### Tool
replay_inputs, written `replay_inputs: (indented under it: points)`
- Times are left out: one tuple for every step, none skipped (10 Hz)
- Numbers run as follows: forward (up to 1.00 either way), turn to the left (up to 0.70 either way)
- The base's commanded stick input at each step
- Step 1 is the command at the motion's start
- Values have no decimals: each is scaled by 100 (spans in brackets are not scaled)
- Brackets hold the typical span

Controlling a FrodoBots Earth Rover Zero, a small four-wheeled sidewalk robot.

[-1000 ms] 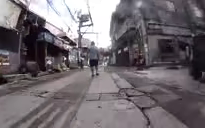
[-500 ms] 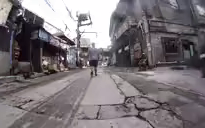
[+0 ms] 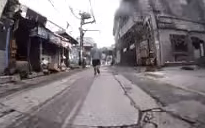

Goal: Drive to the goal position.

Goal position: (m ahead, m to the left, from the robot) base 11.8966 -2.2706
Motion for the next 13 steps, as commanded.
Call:
replay_inputs:
  points:
    - [100,0]
    - [100,0]
    - [100,0]
    - [100,0]
    - [100,0]
    - [100,0]
    - [100,0]
    - [100,0]
    - [100,0]
    - [100,0]
    - [100,0]
    - [100,0]
    - [100,0]
